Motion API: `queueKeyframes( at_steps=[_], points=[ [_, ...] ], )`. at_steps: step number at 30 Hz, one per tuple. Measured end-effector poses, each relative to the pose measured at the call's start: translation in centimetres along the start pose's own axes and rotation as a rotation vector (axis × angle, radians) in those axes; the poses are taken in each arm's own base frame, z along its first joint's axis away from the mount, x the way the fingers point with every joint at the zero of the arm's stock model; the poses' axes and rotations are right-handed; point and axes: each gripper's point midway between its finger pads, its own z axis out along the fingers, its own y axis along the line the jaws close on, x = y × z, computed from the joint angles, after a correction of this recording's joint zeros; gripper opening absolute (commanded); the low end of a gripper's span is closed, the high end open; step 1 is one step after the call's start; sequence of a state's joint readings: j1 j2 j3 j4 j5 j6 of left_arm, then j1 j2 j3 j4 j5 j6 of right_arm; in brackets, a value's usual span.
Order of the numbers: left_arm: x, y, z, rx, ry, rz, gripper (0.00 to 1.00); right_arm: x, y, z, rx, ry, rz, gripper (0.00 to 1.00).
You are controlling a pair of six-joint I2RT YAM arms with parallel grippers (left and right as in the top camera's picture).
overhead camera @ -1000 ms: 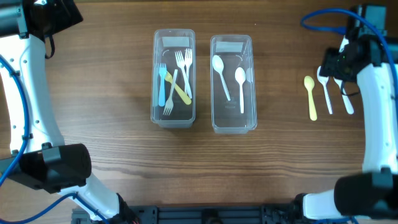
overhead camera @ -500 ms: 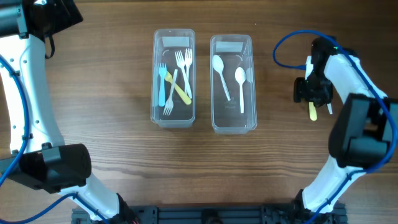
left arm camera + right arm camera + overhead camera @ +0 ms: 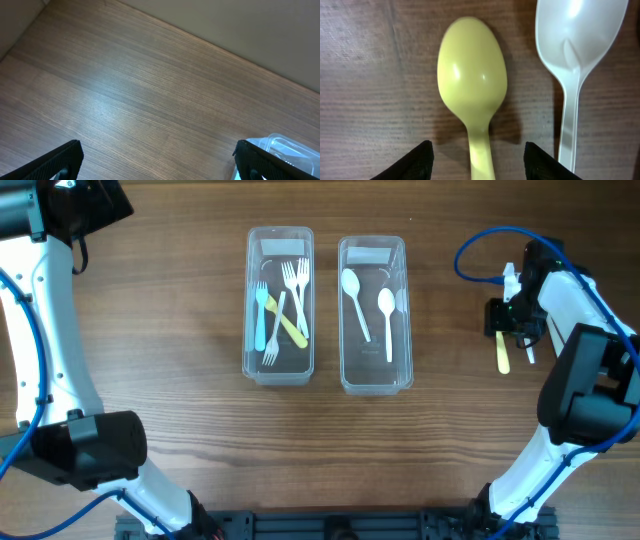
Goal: Pack container
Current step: 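Return the right gripper over the spoons and grasp a white spoon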
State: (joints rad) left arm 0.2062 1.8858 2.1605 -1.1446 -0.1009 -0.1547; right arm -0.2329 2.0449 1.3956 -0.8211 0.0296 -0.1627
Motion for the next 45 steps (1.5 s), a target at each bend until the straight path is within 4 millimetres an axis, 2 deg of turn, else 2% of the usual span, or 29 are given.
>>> queueKeyframes(
  at_steps=[1, 2, 3, 4, 5, 6, 9, 12, 16, 18, 19, 22, 25, 36, 37, 38, 40, 43, 45],
  points=[
    [0.0, 0.0, 0.0, 0.000, 0.000, 0.000, 1.00, -0.1, 0.1, 0.0, -0.005, -0.006, 0.000, 0.54],
    [0.0, 0.0, 0.0, 0.000, 0.000, 0.000, 1.00, -0.3, 0.2, 0.0, -0.013, -0.014, -0.001, 0.45],
    [0.0, 0.0, 0.0, 0.000, 0.000, 0.000, 1.00, -0.4, 0.4, 0.0, -0.022, -0.017, -0.005, 0.31],
    [0.0, 0.0, 0.0, 0.000, 0.000, 0.000, 1.00, -0.4, 0.5, 0.1, -0.028, -0.017, -0.012, 0.09],
    [0.0, 0.0, 0.0, 0.000, 0.000, 0.000, 1.00, -0.4, 0.5, 0.2, -0.030, -0.015, -0.019, 0.05],
    [0.0, 0.0, 0.0, 0.000, 0.000, 0.000, 1.00, -0.4, 0.6, 0.3, -0.032, -0.013, -0.017, 0.04],
    [0.0, 0.0, 0.0, 0.000, 0.000, 0.000, 1.00, -0.7, 0.6, 0.1, -0.034, -0.027, -0.018, 0.04],
    [0.0, 0.0, 0.0, 0.000, 0.000, 0.000, 1.00, -0.3, 0.7, 0.6, -0.042, -0.006, -0.019, 0.04],
    [0.0, 0.0, 0.0, 0.000, 0.000, 0.000, 1.00, 0.6, 1.2, 0.0, -0.064, 0.041, -0.016, 0.04],
    [0.0, 0.0, 0.0, 0.000, 0.000, 0.000, 1.00, -0.9, 1.4, -1.1, -0.063, 0.004, -0.023, 0.20],
    [0.0, 0.0, 0.0, 0.000, 0.000, 0.000, 1.00, -2.2, 1.6, -1.9, -0.062, -0.036, -0.025, 0.43],
    [0.0, 0.0, 0.0, 0.000, 0.000, 0.000, 1.00, -3.7, 2.0, -3.4, -0.063, -0.094, -0.032, 0.60],
    [0.0, 0.0, 0.0, 0.000, 0.000, 0.000, 1.00, -3.9, 2.1, -4.3, -0.063, -0.115, -0.033, 0.63],
    [0.0, 0.0, 0.0, 0.000, 0.000, 0.000, 1.00, -3.8, 2.1, -4.4, -0.064, -0.110, -0.032, 0.69],
    [0.0, 0.0, 0.0, 0.000, 0.000, 0.000, 1.00, -3.8, 2.1, -4.4, -0.064, -0.110, -0.032, 0.66],
    [0.0, 0.0, 0.0, 0.000, 0.000, 0.000, 1.00, -3.8, 2.1, -4.4, -0.064, -0.110, -0.032, 0.54],
    [0.0, 0.0, 0.0, 0.000, 0.000, 0.000, 1.00, -3.8, 2.1, -4.4, -0.064, -0.110, -0.029, 0.44],
    [0.0, 0.0, 0.0, 0.000, 0.000, 0.000, 1.00, -3.5, 2.1, -4.3, -0.065, -0.099, -0.032, 0.50],
    [0.0, 0.0, 0.0, 0.000, 0.000, 0.000, 1.00, -3.2, 2.2, -4.3, -0.067, -0.084, -0.032, 0.50]
  ],
)
